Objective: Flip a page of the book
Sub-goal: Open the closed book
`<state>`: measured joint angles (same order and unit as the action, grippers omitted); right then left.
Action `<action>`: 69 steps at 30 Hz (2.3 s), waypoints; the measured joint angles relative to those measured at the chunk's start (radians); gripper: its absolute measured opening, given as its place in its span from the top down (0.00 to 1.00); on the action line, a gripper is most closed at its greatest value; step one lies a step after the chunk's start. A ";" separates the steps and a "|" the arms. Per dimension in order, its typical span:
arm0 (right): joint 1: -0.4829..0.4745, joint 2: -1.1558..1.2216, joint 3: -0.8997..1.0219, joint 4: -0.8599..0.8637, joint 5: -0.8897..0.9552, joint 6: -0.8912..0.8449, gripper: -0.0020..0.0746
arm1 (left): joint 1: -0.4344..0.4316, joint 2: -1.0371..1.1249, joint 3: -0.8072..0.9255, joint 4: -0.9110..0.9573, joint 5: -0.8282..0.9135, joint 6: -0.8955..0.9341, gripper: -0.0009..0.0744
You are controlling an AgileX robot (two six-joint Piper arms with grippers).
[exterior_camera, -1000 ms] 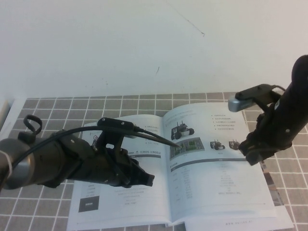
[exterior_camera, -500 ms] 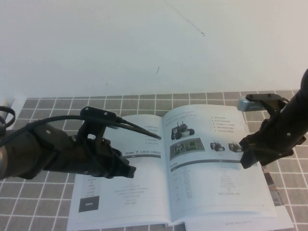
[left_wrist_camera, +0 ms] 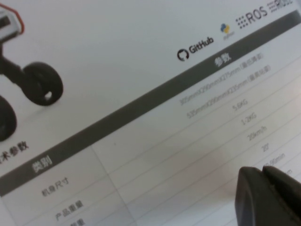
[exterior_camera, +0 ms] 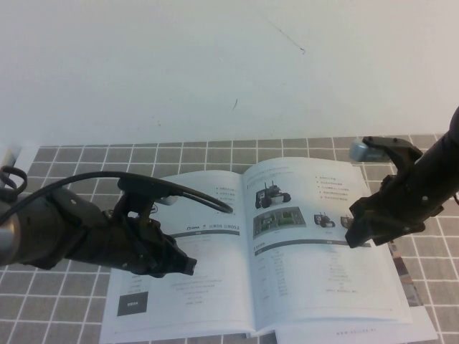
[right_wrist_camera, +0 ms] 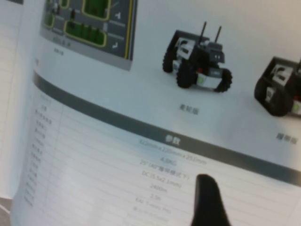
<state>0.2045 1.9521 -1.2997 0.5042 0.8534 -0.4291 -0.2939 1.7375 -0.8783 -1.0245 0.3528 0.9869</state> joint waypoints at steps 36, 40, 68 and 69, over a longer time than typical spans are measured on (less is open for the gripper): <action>-0.038 0.065 0.000 0.010 -0.013 -0.029 0.44 | 0.000 0.021 -0.005 -0.001 -0.021 0.008 0.99; -0.038 0.077 0.000 0.010 0.007 -0.042 0.44 | 0.000 0.021 -0.005 -0.001 -0.023 0.010 0.99; -0.040 0.077 -0.100 0.250 0.209 -0.233 0.44 | 0.000 0.021 -0.005 -0.004 -0.029 0.022 0.99; -0.040 0.077 -0.100 0.270 0.218 -0.246 0.44 | 0.000 0.021 -0.005 -0.004 -0.029 0.022 0.99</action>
<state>0.1642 2.0293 -1.3996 0.7738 1.0713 -0.6754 -0.2939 1.7586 -0.8831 -1.0290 0.3239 1.0093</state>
